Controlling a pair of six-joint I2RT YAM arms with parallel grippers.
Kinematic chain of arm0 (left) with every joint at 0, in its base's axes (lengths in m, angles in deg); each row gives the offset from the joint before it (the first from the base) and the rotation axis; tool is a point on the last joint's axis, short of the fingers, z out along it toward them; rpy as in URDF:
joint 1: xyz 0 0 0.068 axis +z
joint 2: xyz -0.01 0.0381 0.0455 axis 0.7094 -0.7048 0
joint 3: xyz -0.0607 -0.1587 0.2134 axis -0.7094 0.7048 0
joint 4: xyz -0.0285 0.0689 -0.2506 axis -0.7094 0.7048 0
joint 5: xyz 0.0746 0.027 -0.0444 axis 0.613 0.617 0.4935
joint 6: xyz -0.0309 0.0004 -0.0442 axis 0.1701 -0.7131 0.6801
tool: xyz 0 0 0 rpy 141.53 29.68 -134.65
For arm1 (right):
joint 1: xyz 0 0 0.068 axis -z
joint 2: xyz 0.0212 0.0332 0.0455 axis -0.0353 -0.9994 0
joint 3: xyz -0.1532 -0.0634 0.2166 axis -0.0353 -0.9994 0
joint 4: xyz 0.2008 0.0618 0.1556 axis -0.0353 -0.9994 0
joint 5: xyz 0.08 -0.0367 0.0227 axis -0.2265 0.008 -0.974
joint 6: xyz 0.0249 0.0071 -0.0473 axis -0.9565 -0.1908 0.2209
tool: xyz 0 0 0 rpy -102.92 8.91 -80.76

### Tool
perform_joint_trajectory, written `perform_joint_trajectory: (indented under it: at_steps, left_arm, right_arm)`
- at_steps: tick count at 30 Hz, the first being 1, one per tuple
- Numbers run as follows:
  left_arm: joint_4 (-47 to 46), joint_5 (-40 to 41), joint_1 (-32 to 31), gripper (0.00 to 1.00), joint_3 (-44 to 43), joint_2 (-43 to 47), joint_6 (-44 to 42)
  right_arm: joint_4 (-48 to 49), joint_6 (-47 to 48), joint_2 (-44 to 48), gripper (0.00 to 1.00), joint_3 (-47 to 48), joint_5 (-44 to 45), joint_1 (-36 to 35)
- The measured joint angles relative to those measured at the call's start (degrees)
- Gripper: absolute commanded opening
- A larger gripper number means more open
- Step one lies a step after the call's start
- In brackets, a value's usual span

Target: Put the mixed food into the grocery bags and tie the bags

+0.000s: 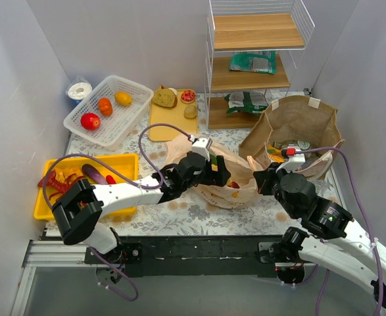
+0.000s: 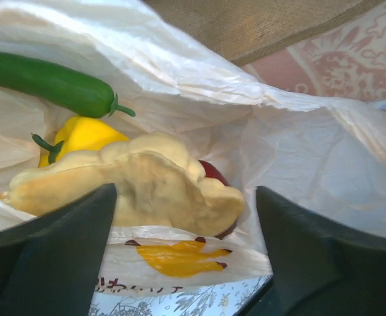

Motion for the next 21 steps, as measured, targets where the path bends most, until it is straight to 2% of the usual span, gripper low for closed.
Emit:
perform_joint_trajectory:
  at_steps: [2,6,9,16,21]
  left_arm:
    - [2.5,0.5,0.1,0.98,-1.6,1.4,-2.1]
    - [9.0,1.8,1.4,0.98,-5.1,5.9,-7.6]
    - [13.3,3.0,5.3,0.98,-5.6,12.2,-11.3]
    - [24.1,7.2,29.2,0.98,-4.9,27.2,-12.0]
    - [33.4,7.5,47.3,0.98,-3.3,28.2,-9.4]
  right_arm:
    - [-0.1,0.0,0.3,0.01,0.0,0.0,0.0]
    - [-0.4,0.0,0.6,0.01,0.0,0.2,0.0]
    - [-0.9,0.1,0.6,0.01,0.4,0.4,0.0]
    - [-1.3,0.5,0.7,0.01,0.5,0.7,0.0]
    - [-1.3,0.8,0.7,0.01,0.5,0.6,0.0]
